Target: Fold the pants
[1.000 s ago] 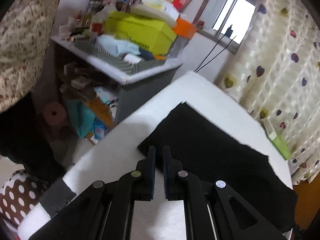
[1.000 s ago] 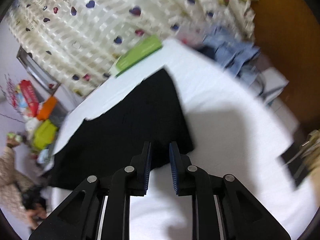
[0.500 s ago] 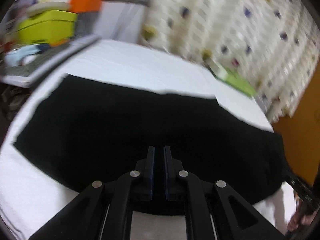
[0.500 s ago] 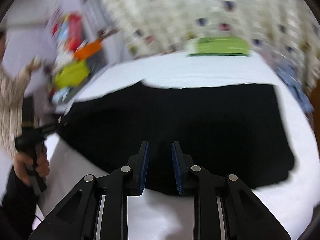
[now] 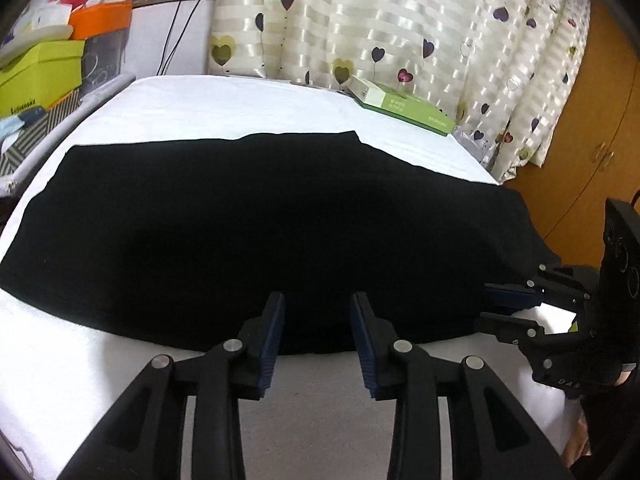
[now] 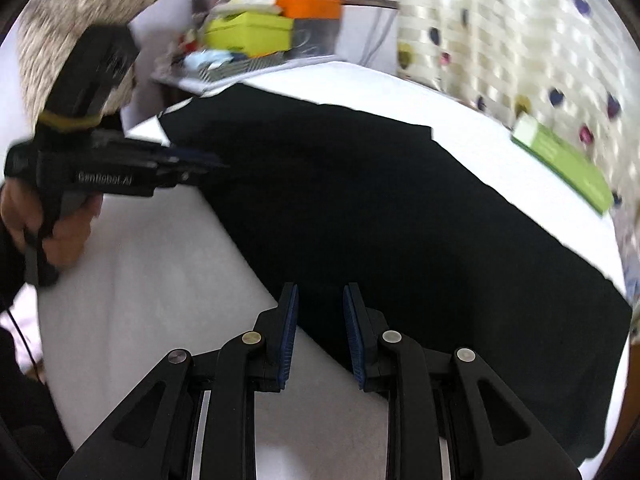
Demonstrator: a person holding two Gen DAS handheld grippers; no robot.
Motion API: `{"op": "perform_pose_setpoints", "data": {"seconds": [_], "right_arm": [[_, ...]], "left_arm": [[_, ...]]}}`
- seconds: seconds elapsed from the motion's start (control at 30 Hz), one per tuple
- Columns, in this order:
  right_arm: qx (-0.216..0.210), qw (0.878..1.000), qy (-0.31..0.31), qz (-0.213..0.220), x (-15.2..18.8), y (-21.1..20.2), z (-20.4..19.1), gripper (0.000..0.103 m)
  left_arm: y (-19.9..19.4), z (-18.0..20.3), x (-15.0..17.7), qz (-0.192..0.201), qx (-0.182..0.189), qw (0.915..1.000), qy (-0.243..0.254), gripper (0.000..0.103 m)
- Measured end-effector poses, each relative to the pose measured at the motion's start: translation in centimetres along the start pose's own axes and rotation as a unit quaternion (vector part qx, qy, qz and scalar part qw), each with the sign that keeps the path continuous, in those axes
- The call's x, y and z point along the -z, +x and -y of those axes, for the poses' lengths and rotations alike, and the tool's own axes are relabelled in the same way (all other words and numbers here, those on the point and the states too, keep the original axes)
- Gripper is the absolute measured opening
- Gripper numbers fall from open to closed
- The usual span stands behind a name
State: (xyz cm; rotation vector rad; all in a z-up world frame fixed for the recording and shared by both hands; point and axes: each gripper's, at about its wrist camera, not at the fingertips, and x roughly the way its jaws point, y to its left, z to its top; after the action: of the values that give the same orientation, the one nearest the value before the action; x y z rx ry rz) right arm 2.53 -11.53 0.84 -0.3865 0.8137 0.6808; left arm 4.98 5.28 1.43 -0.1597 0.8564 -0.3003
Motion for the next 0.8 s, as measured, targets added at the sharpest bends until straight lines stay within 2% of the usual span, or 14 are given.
{"op": "perform_pose_setpoints", "data": {"seconds": [0.1, 0.17, 0.23, 0.27, 0.4, 0.5, 0.67, 0.7, 0.77, 0.8], "right_arm": [[-0.010, 1.000, 0.006, 0.001, -0.1, -0.2, 0.6, 0.024], [-0.006, 1.000, -0.005, 0.003, -0.5, 0.0, 0.3, 0.021], [-0.001, 1.000, -0.022, 0.006, -0.3, -0.1, -0.2, 0.003], [-0.002, 1.000, -0.023, 0.009, -0.4, -0.3, -0.2, 0.002], [-0.023, 0.999, -0.010, 0.029, -0.2, -1.8, 0.3, 0.001], [-0.032, 0.999, -0.015, 0.020, 0.6, -2.0, 0.3, 0.001], [-0.041, 0.999, -0.009, 0.011, 0.5, -1.4, 0.4, 0.002], [-0.043, 0.999, 0.000, 0.013, 0.2, -1.7, 0.7, 0.002], [-0.034, 0.999, 0.015, 0.039, 0.2, -2.8, 1.3, 0.007], [-0.029, 0.998, 0.028, 0.055, 0.3, -3.4, 1.9, 0.012]], "left_arm": [[-0.2, 0.6, 0.1, -0.001, 0.004, 0.9999, 0.012, 0.039], [-0.3, 1.2, 0.1, 0.002, 0.009, 0.9996, 0.025, 0.039], [-0.2, 1.6, 0.3, 0.000, 0.018, 0.9992, 0.035, 0.039], [-0.1, 1.8, 0.4, -0.002, 0.018, 0.9992, 0.036, 0.039], [-1.1, 1.7, 0.3, 0.013, 0.015, 0.9992, 0.035, 0.039], [-1.7, 1.1, -0.3, 0.029, 0.007, 0.9993, 0.023, 0.039], [-0.2, -0.5, -1.8, 0.029, -0.027, 0.9991, -0.012, 0.039], [0.4, -1.0, -2.0, 0.026, -0.045, 0.9984, -0.022, 0.039], [1.4, -2.0, -1.8, 0.009, -0.069, 0.9969, -0.035, 0.039], [1.3, -2.0, -1.7, 0.015, -0.065, 0.9972, -0.034, 0.039]]}}
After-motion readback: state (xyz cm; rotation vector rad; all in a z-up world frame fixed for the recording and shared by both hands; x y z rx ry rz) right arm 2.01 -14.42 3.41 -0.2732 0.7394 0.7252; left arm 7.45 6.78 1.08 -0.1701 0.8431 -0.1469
